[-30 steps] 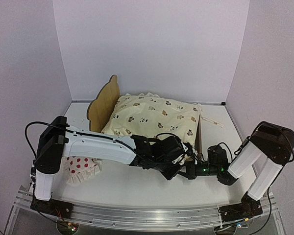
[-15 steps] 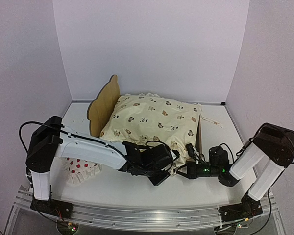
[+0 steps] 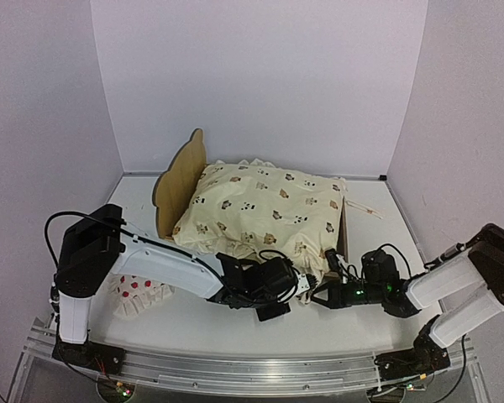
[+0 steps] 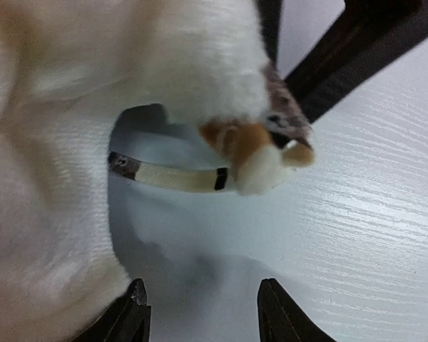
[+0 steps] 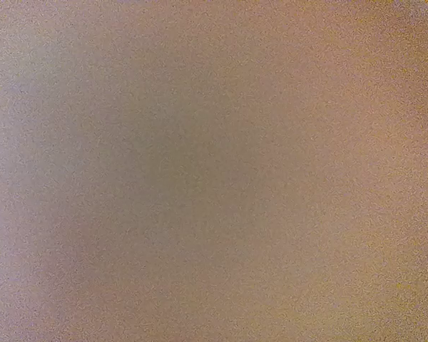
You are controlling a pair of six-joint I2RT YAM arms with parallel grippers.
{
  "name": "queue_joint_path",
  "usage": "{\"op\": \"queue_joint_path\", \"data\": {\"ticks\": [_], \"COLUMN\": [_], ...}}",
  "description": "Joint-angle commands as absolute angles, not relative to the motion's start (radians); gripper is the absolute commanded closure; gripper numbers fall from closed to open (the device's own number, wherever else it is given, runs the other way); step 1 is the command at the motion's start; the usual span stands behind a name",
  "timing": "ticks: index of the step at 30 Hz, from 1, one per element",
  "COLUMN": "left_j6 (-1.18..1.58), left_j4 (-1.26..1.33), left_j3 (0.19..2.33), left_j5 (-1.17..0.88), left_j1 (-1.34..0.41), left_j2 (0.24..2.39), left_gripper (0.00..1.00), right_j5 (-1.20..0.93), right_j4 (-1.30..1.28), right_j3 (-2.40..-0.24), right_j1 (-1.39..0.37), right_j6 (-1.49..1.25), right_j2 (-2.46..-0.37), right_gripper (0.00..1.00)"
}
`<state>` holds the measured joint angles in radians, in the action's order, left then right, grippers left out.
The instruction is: Set up the pet bed
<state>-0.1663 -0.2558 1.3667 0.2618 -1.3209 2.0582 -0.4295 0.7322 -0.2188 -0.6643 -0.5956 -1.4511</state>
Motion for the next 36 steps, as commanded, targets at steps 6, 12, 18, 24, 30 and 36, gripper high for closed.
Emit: {"op": "queue_joint_path", "data": {"ticks": [6, 12, 18, 24, 30, 36], "left_j6": [-0.354, -0.411, -0.433, -0.438, -0.45, -0.466], "left_j4": [-0.032, 0.137, 0.199, 0.27, 0.327, 0.381], "left_j3": [1.391, 1.343, 1.329, 1.319, 1.315, 1.315], "left_j5": [0.197, 0.204, 0.195, 0.196, 0.195, 0.213], "left_j1": [-1.321, -1.321, -1.322, -1.332, -1.336, -1.341], "left_j2": [2.141, 2.155, 2.173, 2.187, 2.201, 2.229], "left_gripper": [0.47, 0.47, 0.42, 0.39, 0.42, 0.47], "right_j5": [-0.371, -0.362, -0.353, -0.367, -0.377, -0.388], "right_j4": [0.489, 0.442, 0.4, 0.388, 0.378, 0.357], "right_j3": [-0.228, -0.23, -0.232, -0.242, -0.245, -0.259], "right_j1": [-0.663, -0.663, -0.663, -0.664, -0.664, -0.663], "right_j6": [-0.565, -0.577, -0.578, -0.593, -0.604, -0.625], "right_j2": [-1.314, -1.26, -1.208, -1.212, -1.179, -1.126], "right_gripper": [1.0, 1.0, 1.0, 1.0, 1.0, 1.0]}}
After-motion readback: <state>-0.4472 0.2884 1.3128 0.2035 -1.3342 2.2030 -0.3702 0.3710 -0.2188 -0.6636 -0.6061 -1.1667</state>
